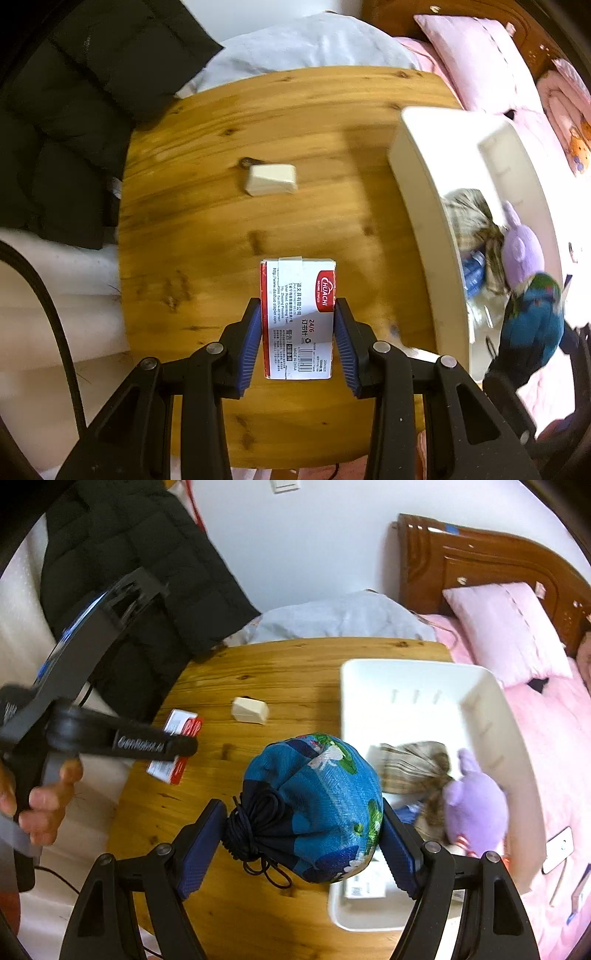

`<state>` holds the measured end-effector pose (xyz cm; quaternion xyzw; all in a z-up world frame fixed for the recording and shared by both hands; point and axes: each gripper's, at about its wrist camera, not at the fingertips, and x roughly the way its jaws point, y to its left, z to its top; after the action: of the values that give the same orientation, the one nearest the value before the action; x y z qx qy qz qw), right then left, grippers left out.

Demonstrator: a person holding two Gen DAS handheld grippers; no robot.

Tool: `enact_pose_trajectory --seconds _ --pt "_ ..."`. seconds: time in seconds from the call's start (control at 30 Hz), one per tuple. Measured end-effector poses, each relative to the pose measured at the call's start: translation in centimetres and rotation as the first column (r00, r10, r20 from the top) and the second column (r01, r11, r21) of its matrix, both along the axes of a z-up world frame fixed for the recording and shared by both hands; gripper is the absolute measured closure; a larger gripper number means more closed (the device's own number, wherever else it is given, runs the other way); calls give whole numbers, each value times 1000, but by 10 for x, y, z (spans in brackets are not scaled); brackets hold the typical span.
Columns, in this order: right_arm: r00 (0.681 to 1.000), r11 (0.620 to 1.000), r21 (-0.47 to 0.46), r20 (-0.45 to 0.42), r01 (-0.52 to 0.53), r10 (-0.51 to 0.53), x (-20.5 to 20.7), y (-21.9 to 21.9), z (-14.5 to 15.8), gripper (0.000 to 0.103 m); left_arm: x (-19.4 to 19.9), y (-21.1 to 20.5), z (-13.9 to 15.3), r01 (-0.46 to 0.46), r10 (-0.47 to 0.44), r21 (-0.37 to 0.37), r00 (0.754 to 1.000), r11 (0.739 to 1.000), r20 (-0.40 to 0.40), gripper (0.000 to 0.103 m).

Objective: Organize objects
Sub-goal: 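Carry the red-and-white box and blue pouch into the white tray and release both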

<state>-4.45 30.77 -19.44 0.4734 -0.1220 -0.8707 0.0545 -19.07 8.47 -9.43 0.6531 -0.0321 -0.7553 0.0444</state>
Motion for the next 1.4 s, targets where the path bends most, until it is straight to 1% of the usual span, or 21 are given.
enact_pose_trajectory --seconds 0.07,0.17,0.3,0.47,0.73,0.83,1.03,1.23,1.27,1.33,1.4 --pt "1000 1000 -1 18 9 -9 4 10 -4 23 5 11 -3 11 -11 12 1000 1000 5 61" --pt "998 999 -34 67 19 -17 8 26 -15 23 9 26 -8 23 -24 29 1000 999 14 61" --pt "993 998 -51 114 44 -38 13 44 -25 23 10 45 -13 51 -52 43 999 998 15 61" --pt "987 997 -49 153 62 -53 18 61 -34 23 7 67 -16 72 -72 71 997 995 4 61" --pt "980 998 -34 191 61 -54 28 82 -42 23 2 100 -16 115 -114 106 993 988 -20 61" --pt "978 998 -30 201 62 -55 30 90 -44 22 -1 111 -17 122 -120 140 992 983 -24 61" --pt "978 998 -17 204 58 -54 32 102 -46 22 -5 129 -19 133 -129 177 991 975 -37 61" --pt "977 998 -18 208 56 -51 34 113 -48 22 -9 139 -21 123 -118 208 992 970 -40 60" --pt "977 998 -19 205 57 -52 34 115 -49 22 -11 139 -21 120 -114 211 993 970 -41 60" --pt "979 998 -24 198 55 -49 35 117 -47 22 -12 140 -21 112 -105 219 994 969 -42 54" --pt "981 999 -28 191 46 -40 33 118 -47 22 -13 138 -20 98 -91 228 995 969 -44 45"
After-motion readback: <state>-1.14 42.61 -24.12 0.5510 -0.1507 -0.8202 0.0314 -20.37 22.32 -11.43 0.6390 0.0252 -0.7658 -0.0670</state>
